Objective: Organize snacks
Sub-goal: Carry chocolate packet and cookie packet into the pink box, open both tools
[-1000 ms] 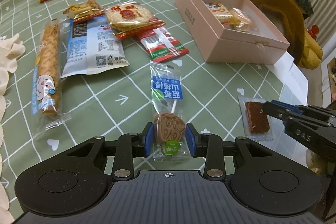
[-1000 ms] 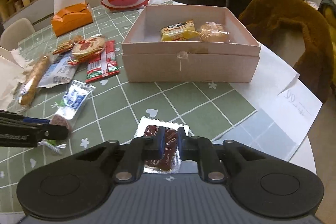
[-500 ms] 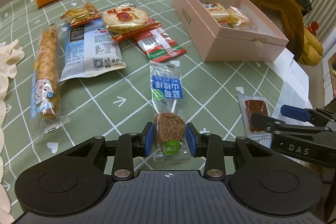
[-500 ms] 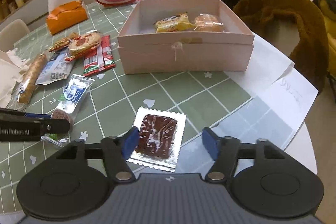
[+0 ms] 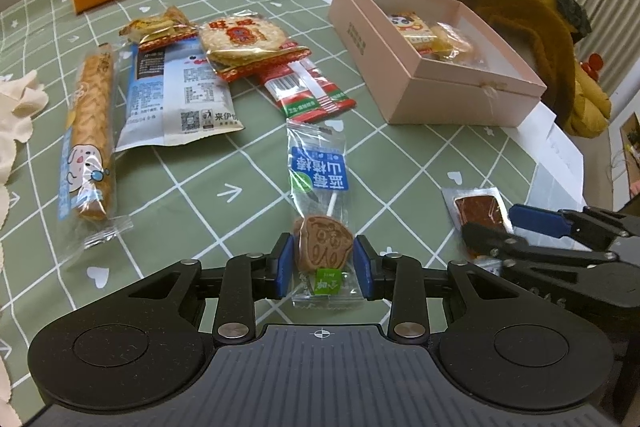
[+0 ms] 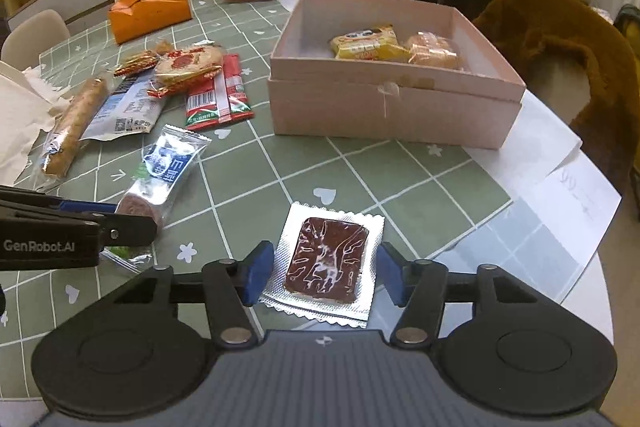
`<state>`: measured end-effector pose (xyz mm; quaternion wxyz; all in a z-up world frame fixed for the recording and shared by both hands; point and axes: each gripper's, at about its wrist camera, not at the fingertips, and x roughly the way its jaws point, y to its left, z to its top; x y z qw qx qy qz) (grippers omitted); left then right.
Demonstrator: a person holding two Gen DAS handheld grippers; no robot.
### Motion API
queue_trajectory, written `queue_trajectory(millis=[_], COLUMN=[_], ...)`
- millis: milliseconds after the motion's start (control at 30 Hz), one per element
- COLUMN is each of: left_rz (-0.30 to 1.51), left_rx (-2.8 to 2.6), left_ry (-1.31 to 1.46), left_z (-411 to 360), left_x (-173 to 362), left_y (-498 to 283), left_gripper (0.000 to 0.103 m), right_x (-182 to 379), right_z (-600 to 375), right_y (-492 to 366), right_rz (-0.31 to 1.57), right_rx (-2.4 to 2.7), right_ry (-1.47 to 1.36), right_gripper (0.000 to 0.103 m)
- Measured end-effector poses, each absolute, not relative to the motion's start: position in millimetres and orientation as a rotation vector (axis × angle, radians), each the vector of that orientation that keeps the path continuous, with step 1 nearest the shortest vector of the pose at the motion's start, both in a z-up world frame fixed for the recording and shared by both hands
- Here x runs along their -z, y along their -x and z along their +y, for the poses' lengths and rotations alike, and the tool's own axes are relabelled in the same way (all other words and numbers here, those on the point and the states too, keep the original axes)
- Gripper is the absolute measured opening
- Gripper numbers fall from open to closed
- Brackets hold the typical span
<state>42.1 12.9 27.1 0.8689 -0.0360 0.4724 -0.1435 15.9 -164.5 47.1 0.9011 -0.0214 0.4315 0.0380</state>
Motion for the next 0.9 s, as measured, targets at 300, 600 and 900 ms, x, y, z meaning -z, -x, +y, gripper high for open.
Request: queue_trajectory(millis=[300,600,900], left_rz=[0.988,0.98,0.952], left_rx=[0.319,0.315,0.332], left_ry=[0.074,0.062,0.11], left_z=[9.2,7.1,13.3], left_x=[-26.9,-26.6,-28.2], left_y=[-39.5,-37.9,-30.9], left_gripper=[0.036,0.037,0.035], right_x=[-49.5,-42.2,-48.7], right_z=[-190.5,-169.1,-161.3], right_y=[-18.8,-22.6,-22.0], right_rz=[0.925,0.925,0.905], right_rx=[-0.068,-0.108,-0.147], right_ry=[-0.037,-0.044,0.072], right_gripper=[0.017,0.049,0.045])
